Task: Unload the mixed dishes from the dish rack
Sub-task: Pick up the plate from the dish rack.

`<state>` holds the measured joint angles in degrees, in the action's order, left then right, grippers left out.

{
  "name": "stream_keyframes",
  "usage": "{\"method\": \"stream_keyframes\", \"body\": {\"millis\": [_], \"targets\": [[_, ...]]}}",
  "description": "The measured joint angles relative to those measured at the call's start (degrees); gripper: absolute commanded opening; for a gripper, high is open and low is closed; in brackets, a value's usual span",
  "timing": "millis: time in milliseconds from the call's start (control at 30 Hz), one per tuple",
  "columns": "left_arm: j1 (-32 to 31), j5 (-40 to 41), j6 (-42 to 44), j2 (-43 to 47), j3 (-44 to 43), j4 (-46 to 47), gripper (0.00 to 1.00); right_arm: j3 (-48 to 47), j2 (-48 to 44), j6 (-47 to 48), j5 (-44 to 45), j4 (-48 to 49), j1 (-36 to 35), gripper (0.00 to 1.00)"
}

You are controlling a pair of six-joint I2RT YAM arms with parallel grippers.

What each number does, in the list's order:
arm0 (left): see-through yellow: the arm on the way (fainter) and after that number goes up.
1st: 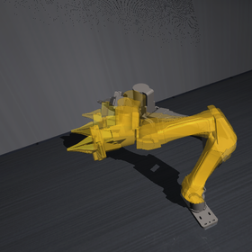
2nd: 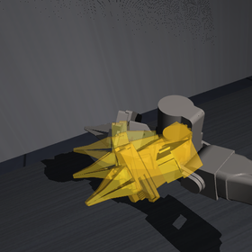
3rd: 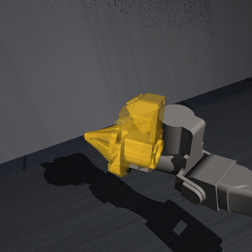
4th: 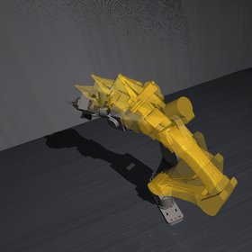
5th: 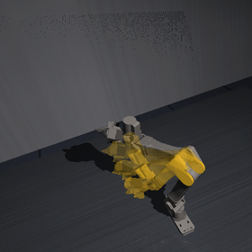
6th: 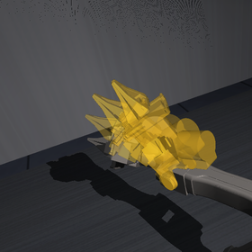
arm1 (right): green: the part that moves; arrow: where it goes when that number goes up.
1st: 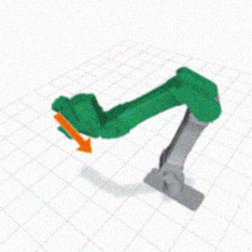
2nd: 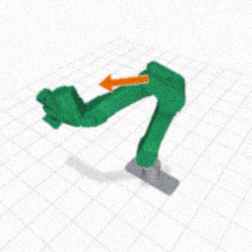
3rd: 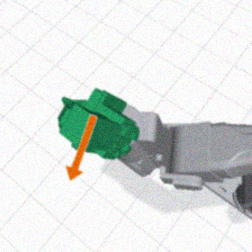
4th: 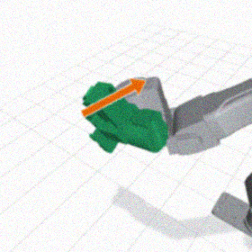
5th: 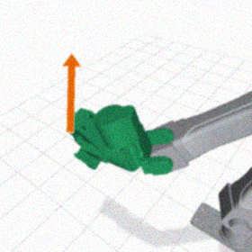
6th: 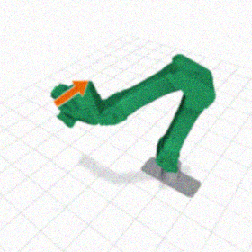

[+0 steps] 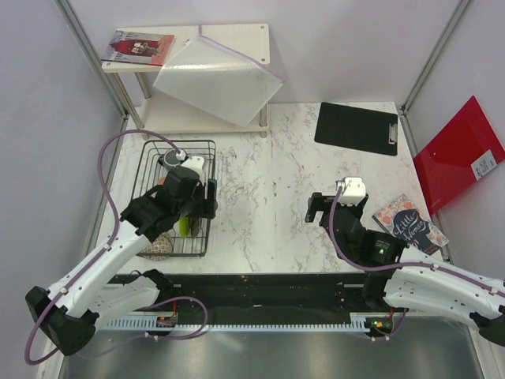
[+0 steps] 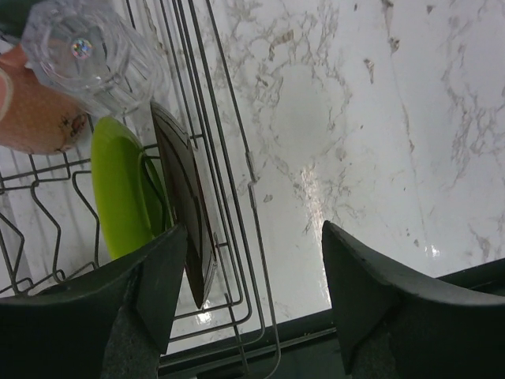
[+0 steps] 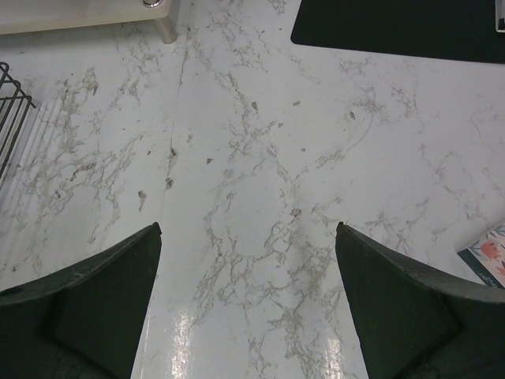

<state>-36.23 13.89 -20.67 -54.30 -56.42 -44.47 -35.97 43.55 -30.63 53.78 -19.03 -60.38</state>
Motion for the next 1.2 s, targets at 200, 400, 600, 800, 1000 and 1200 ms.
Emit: {"method": "stream_keyframes", "body": {"millis": [200, 400, 600, 800, 1000, 1200], "targets": [[0.61, -2.03, -0.02, -0.11, 2.67, -0.09, 0.74, 0.37, 0.02, -0.24, 0.00, -0.35, 0.00, 0.98], [1.68, -2.29, -0.02, 1.49, 4.15, 0.44, 0.74, 0.37, 0.87, -0.68, -0.09, -0.35, 0.00, 0.98], [2.14, -2.25, -0.02, 5.16, 4.61, 0.28, 0.78, 0.37, 1.44, -1.16, -0.42, -0.35, 0.00, 0.98], [2.14, -2.12, -0.02, 8.55, 2.69, 0.20, 0.78, 0.37, 2.75, -1.40, -1.01, -0.31, 0.00, 0.98], [2.14, -2.21, -0.07, 6.78, 3.89, 0.94, 0.75, 0.37, 3.89, -1.75, -1.46, -0.31, 0.00, 0.98], [2.69, -2.32, -0.11, 4.35, 7.43, 1.38, 0.73, 0.76, 2.86, -1.73, -1.44, -0.28, 0.00, 0.98]]}}
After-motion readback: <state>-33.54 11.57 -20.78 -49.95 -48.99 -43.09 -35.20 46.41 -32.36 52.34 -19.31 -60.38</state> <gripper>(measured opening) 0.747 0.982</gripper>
